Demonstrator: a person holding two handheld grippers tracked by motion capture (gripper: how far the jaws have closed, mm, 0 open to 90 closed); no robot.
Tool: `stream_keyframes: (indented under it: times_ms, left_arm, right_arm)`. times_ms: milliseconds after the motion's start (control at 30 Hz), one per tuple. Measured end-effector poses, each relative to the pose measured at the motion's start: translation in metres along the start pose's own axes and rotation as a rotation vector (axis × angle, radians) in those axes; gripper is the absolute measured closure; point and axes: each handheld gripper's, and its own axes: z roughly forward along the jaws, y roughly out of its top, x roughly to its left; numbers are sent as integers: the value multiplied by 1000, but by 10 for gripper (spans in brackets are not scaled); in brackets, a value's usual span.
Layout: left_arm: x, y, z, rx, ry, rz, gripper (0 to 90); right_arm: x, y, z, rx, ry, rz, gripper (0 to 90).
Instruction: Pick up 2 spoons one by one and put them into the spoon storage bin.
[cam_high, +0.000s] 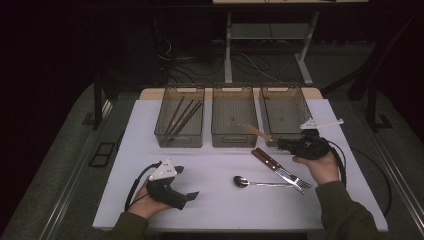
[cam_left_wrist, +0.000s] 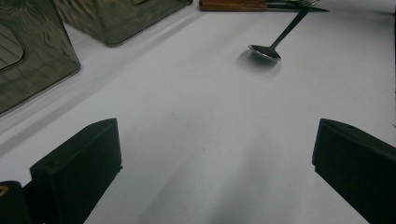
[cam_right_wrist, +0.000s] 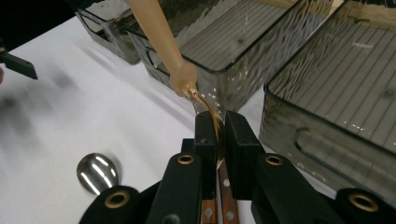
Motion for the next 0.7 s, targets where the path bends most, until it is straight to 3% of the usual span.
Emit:
stream_keyframes:
  times_ms: [700]
  left_arm:
    - [-2,1,1,-5,-4,9,3]
  right_arm:
    - [8,59,59,51,-75,-25,836]
